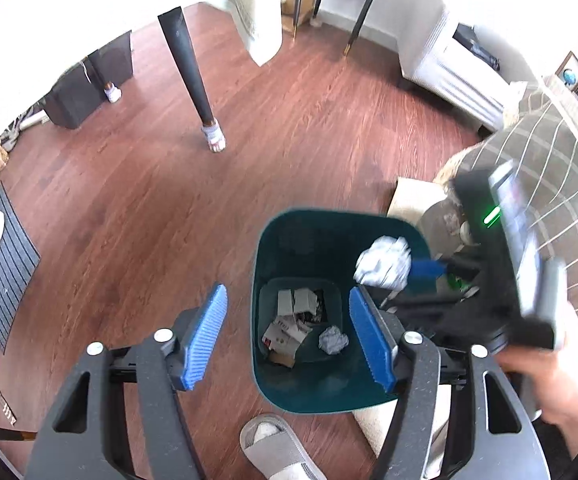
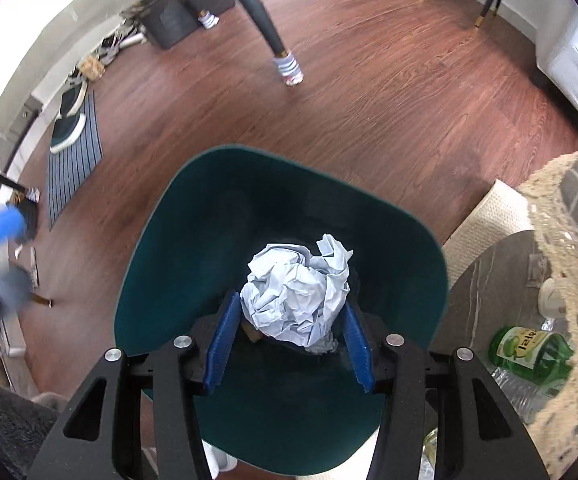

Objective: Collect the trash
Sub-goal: 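Release the crumpled white paper into the teal bin with the right tool, then move both tools from the bin back over the table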

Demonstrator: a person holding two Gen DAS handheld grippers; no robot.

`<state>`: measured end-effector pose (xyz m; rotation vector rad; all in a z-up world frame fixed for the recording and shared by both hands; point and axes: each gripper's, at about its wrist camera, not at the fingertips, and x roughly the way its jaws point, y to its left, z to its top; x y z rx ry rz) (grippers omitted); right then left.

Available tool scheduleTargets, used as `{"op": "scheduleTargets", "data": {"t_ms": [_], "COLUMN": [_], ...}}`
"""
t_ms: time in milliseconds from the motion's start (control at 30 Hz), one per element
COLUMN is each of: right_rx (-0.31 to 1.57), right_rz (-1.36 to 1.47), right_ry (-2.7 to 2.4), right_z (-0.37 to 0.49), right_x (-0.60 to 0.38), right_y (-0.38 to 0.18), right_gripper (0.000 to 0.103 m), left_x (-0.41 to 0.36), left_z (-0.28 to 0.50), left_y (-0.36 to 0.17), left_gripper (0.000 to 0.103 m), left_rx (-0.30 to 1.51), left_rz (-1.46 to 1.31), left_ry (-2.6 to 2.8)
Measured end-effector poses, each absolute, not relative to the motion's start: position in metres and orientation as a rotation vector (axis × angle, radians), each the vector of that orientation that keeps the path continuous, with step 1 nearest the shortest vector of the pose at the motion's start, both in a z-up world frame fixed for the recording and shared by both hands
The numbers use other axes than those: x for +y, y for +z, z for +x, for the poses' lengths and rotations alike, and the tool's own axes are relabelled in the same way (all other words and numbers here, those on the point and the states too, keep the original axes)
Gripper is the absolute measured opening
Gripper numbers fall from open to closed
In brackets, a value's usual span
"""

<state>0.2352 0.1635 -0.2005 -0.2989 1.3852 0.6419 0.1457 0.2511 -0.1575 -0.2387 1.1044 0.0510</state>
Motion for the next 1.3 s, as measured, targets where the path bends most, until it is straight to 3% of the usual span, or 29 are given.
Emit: {"op": "scheduleTargets", "data": {"t_ms": [100, 233, 333, 433, 567, 967, 1300], "right_rx": [1.403, 1.416, 1.409, 1.407, 1.397, 1.260, 1.104], "right_rz": [-0.360, -0.433, -0.457, -0.466, -0.455, -0.429, -0.388], "right_ry": [0.659, 0.669, 0.662, 0.644, 0.632, 0.712, 0.775], "right_z": [0.226, 0.214, 0.211, 0.210, 0.213, 0.206, 0.191], "right_x": [0.174, 0.180, 0.178, 0.174, 0.167, 0.154, 0.140], "right_y": [-0.211, -0.225, -0.231, -0.238, -0.236, -0.185, -0.110], "right_gripper": [0.051, 0.051, 0.053, 0.063, 0.073, 0.073, 0.061], "left_x": [0.253, 0.254, 0.252, 0.248, 0.242, 0.224, 0.214], "left_z": [0.144, 0.141, 0.139, 0.139, 0.139, 0.132, 0.133], "left_y": [-0.139, -0.114, -0.098, -0.084, -0.067, -0.015, 0.017], "left_gripper": [0.061, 0.046, 0.046, 0.045, 0.045, 0.049, 0.062], "left_rx": [1.057, 1.001, 0.963, 0.934, 0.894, 0.755, 0.657], "left_rz": [-0.243, -0.245, -0.243, -0.230, -0.206, -0.177, -0.170], "left_ry": [0.047, 0.037, 0.030, 0.021, 0.014, -0.007, -0.013]}}
